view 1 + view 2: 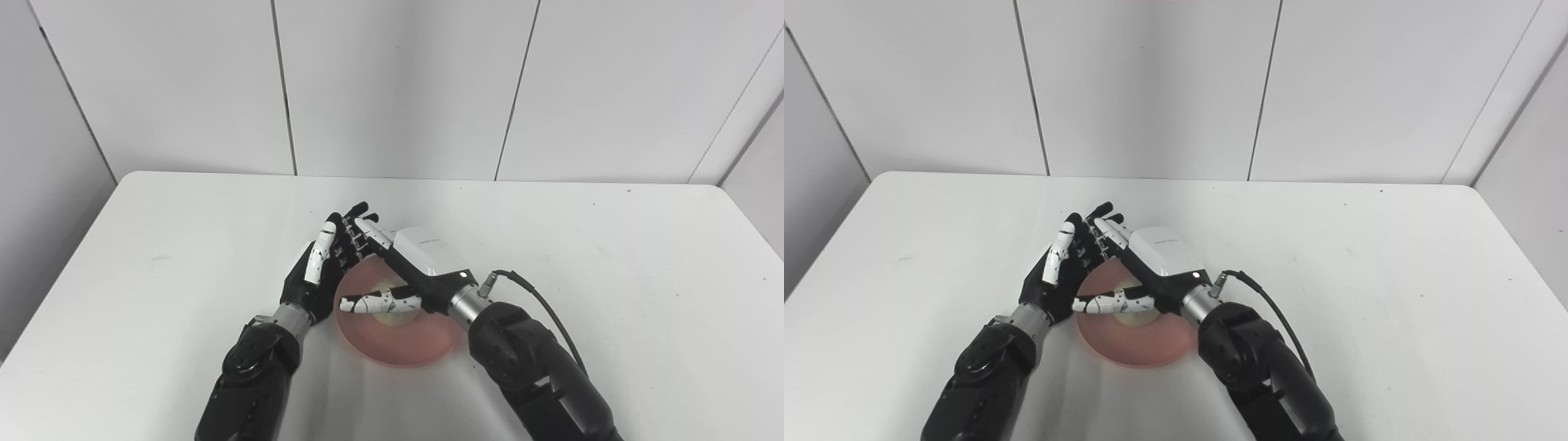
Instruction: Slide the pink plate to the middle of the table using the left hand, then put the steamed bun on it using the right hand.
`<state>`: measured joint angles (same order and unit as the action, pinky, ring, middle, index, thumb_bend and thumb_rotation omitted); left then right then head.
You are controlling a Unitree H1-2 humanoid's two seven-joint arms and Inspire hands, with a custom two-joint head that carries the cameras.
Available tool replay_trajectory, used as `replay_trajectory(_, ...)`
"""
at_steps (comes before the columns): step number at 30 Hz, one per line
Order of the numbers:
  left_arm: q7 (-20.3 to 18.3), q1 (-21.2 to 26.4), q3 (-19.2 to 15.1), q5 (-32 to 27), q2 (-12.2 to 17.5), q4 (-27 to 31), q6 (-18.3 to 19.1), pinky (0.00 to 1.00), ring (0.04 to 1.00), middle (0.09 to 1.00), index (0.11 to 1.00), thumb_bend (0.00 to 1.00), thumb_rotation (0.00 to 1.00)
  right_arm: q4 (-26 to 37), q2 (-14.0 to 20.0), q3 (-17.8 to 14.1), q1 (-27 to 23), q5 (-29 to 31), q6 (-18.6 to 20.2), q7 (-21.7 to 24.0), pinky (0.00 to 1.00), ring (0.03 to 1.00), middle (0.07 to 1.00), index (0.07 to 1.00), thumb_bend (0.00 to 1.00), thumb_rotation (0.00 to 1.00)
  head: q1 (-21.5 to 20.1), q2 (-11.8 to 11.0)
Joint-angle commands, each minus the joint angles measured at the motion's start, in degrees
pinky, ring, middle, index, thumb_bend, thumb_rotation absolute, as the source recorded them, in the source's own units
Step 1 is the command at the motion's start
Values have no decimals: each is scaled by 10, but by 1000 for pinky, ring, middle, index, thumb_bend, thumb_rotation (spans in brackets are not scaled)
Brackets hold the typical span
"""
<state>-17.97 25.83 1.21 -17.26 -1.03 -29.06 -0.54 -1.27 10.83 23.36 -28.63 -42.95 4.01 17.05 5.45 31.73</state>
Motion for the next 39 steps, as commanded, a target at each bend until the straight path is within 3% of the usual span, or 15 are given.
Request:
replay_trajectory(1,14,-46,5,15,0,-54,67,898,888,903,904,424,1000,17,-1,-20,-16,15,-15,-28,754,905,967,1000,786,1000,-2,-1)
replay_trajectory(6,13,-45,6,17,3,-57,64,901,898,911,918,426,1000,2,-13,-77,3,81,-54,-95,723,890,978,1000,791,1000,-5,-5)
replay_trajectory(12,11,-47,8,20,7,-58,60,897,899,911,920,428,1000,-66,-38,-165,40,223,-103,-147,918,977,1000,1000,626,1000,-5,-8)
replay_trajectory(16,14,-50,9,22,8,-53,60,900,908,918,925,438,1000,-121,-52,-209,54,315,-137,-145,982,1000,1000,1000,517,1000,-6,-9)
replay_trajectory(24,48,-65,0,35,-2,-29,31,907,916,928,928,439,1000,-144,-56,-224,77,355,-151,-155,984,1000,1000,1000,304,1000,-8,-13)
replay_trajectory(32,96,-85,-9,74,-19,-2,-29,945,933,948,952,423,1000,-153,-55,-227,92,379,-168,-156,1000,1000,1000,1000,337,1000,-6,-15)
replay_trajectory(39,118,-109,-15,89,-28,38,-46,984,970,983,991,394,1000,-159,-56,-228,107,420,-152,-135,1000,1000,1000,1000,291,1000,-3,-16)
